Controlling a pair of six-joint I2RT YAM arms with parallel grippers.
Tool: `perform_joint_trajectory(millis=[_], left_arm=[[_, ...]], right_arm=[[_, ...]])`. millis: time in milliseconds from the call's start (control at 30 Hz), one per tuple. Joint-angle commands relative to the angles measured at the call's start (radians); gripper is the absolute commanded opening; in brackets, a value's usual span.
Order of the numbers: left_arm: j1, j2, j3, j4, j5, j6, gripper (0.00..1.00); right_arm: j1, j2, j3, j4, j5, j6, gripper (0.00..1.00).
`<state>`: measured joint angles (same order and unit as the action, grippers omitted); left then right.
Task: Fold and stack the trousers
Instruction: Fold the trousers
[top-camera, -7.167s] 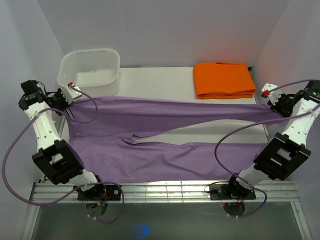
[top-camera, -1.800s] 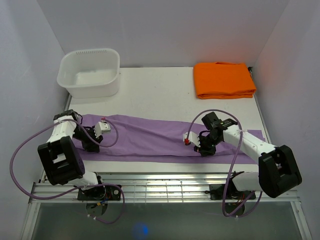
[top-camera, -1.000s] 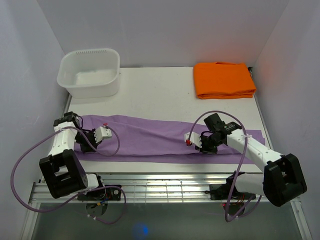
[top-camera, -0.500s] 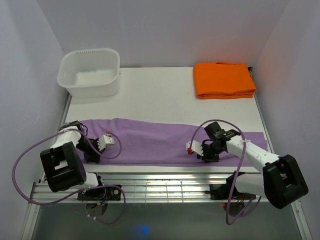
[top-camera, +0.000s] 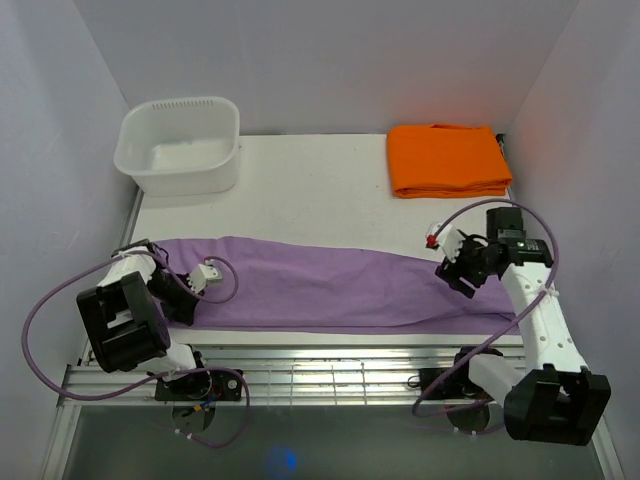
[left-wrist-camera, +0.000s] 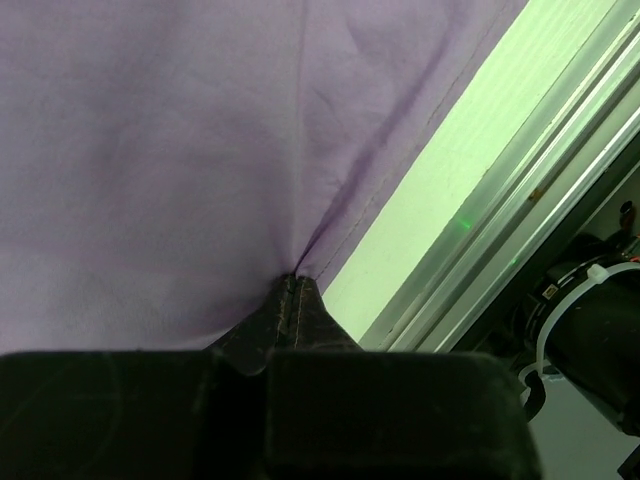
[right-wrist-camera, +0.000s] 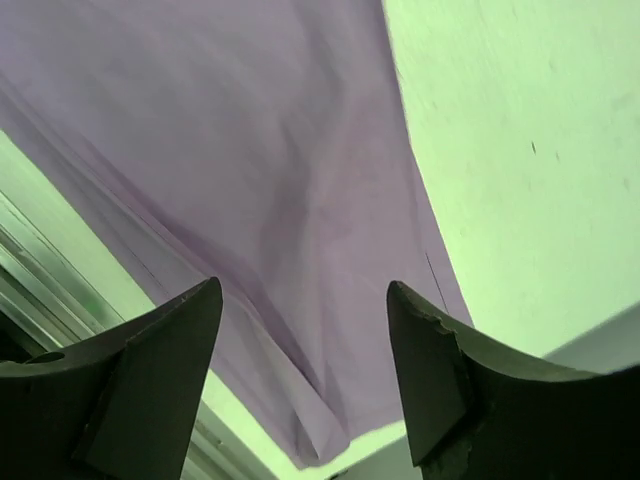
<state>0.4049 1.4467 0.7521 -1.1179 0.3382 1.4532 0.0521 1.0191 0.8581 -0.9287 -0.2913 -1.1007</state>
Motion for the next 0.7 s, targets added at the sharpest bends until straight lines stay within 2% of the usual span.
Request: perform_joint_trajectory(millis=[0, 33, 133, 200, 267, 333, 400, 533, 667], left_arm=[[0.029, 0.043, 0.015, 0.156, -0.130, 0.029, 0.00], [0.034, 0.059, 0.027, 0.161, -0.140, 0.019, 0.00], [0.057, 0.101, 0.067, 0.175, -0.151, -0.013, 0.04], [0.071, 0.133, 0.090, 0.150, -0.131, -0.022, 0.09], [0.074, 0.150, 0.119, 0.116, -0.104, -0.025, 0.17], [0.074, 0.152, 0.138, 0.090, -0.074, -0.025, 0.26], [0.074, 0.149, 0.156, 0.056, -0.036, -0.019, 0.31], [0.074, 0.142, 0.153, 0.049, -0.036, -0.020, 0.34], [0.074, 0.129, 0.133, 0.056, -0.053, -0.014, 0.34]], right_arm=[[-0.200, 0.048, 0.082, -0.168, -0.065, -0.096, 0.72], [-0.297, 0.096, 0.122, -0.186, -0.075, -0.125, 0.72], [-0.424, 0.189, 0.182, -0.274, -0.103, -0.206, 0.65], [-0.518, 0.254, 0.206, -0.311, -0.068, -0.350, 0.58], [-0.585, 0.256, 0.161, -0.293, -0.002, -0.472, 0.54], [-0.624, 0.243, 0.107, -0.219, 0.049, -0.611, 0.52], [-0.633, 0.243, 0.044, -0.173, 0.099, -0.703, 0.52], [-0.635, 0.263, 0.007, -0.110, 0.109, -0.771, 0.54], [-0.635, 0.360, 0.057, -0.042, 0.107, -0.763, 0.55]])
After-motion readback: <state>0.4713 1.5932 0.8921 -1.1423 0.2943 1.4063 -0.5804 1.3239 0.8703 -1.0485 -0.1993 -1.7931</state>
